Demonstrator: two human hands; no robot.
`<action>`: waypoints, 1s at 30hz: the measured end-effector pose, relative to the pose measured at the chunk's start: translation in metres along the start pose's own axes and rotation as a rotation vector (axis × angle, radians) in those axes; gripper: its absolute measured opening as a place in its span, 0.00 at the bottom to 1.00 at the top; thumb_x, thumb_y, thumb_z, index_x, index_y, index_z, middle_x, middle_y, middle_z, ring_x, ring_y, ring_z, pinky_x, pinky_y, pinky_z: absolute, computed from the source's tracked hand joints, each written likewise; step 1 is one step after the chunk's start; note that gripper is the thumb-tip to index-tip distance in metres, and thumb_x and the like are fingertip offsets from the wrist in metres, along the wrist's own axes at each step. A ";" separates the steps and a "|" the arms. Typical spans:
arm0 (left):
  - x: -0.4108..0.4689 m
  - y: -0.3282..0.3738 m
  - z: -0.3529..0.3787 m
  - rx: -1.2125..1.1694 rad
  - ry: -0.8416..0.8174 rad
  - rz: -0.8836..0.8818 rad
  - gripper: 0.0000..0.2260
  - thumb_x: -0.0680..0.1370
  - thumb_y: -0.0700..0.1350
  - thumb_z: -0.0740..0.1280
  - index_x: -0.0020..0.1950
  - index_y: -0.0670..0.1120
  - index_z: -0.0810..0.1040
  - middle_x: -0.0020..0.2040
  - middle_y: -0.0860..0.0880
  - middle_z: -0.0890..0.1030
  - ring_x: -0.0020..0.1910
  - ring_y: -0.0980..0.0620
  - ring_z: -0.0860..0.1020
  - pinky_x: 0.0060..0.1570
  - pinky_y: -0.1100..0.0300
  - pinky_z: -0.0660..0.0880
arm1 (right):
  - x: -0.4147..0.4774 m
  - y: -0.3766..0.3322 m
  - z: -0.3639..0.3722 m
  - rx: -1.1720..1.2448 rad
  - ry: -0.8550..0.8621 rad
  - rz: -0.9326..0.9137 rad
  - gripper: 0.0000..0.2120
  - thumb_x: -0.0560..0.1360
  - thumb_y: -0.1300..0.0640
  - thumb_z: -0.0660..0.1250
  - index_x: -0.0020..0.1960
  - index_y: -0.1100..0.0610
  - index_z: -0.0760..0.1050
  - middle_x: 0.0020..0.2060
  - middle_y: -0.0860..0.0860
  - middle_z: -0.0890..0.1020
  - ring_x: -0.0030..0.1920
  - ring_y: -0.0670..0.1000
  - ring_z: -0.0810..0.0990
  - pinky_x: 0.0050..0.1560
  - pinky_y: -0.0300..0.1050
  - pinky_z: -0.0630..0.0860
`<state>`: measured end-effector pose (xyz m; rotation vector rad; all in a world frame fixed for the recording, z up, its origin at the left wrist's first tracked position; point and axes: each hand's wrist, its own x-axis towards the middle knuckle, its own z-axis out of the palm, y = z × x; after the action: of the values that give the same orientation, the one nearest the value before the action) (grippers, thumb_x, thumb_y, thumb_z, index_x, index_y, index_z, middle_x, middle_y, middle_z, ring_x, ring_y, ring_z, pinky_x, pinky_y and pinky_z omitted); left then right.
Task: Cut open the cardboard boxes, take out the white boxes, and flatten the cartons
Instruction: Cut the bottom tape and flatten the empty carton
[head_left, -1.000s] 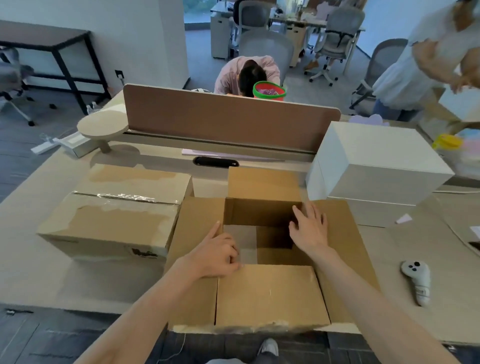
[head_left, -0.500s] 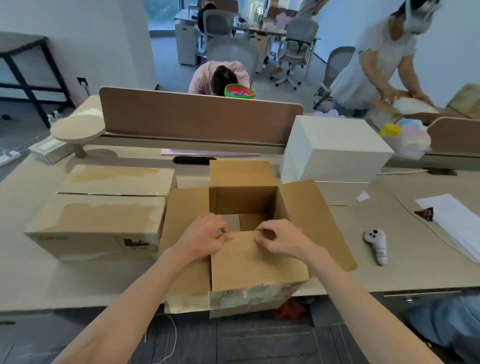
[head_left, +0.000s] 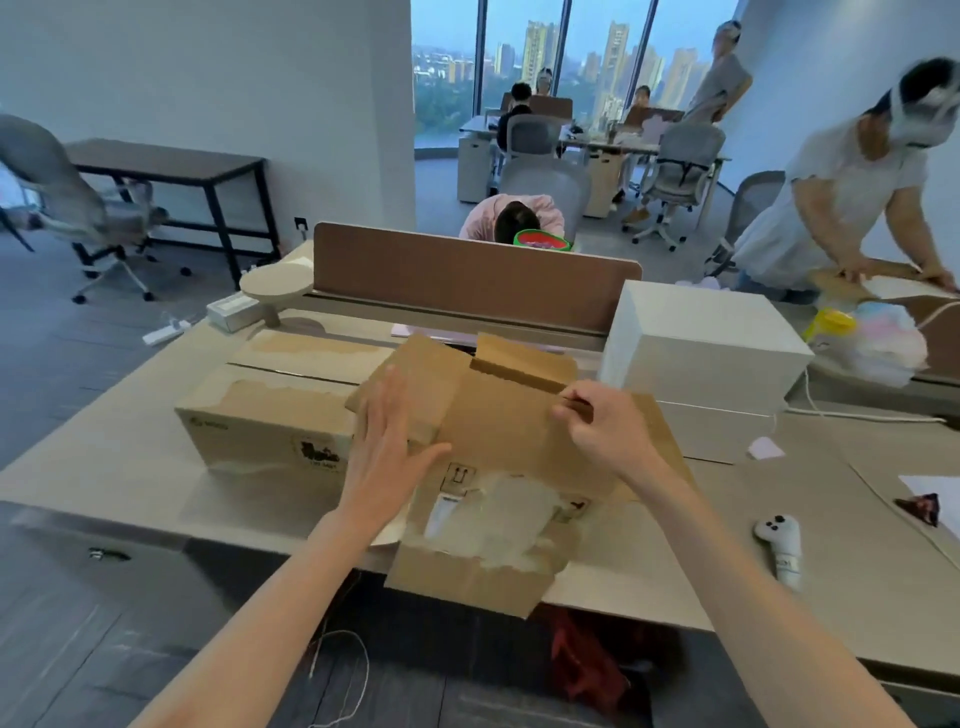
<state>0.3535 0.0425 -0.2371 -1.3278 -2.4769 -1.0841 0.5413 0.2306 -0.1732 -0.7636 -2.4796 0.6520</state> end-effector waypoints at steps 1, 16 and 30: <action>-0.004 0.001 -0.003 -0.005 0.061 -0.029 0.44 0.72 0.59 0.71 0.79 0.49 0.49 0.79 0.47 0.51 0.76 0.44 0.54 0.68 0.42 0.63 | 0.000 -0.005 -0.010 0.037 0.076 -0.013 0.05 0.76 0.56 0.68 0.43 0.50 0.75 0.37 0.41 0.77 0.40 0.42 0.74 0.39 0.35 0.67; 0.031 0.114 -0.150 -0.125 0.358 0.008 0.10 0.73 0.54 0.73 0.52 0.55 0.79 0.42 0.58 0.78 0.45 0.54 0.77 0.56 0.47 0.75 | -0.038 -0.057 -0.109 0.484 0.694 0.002 0.03 0.79 0.55 0.66 0.50 0.52 0.78 0.41 0.43 0.78 0.41 0.39 0.74 0.43 0.35 0.71; 0.050 0.137 -0.198 -0.354 0.320 0.135 0.09 0.65 0.55 0.77 0.37 0.55 0.79 0.43 0.49 0.84 0.43 0.46 0.82 0.46 0.46 0.80 | -0.075 -0.026 -0.102 -0.353 0.992 -0.397 0.08 0.80 0.58 0.66 0.54 0.60 0.82 0.51 0.55 0.83 0.52 0.57 0.80 0.53 0.51 0.69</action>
<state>0.3864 -0.0032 0.0024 -1.2597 -2.0026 -1.6103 0.6426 0.1969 -0.1001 -0.4952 -1.7168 -0.2864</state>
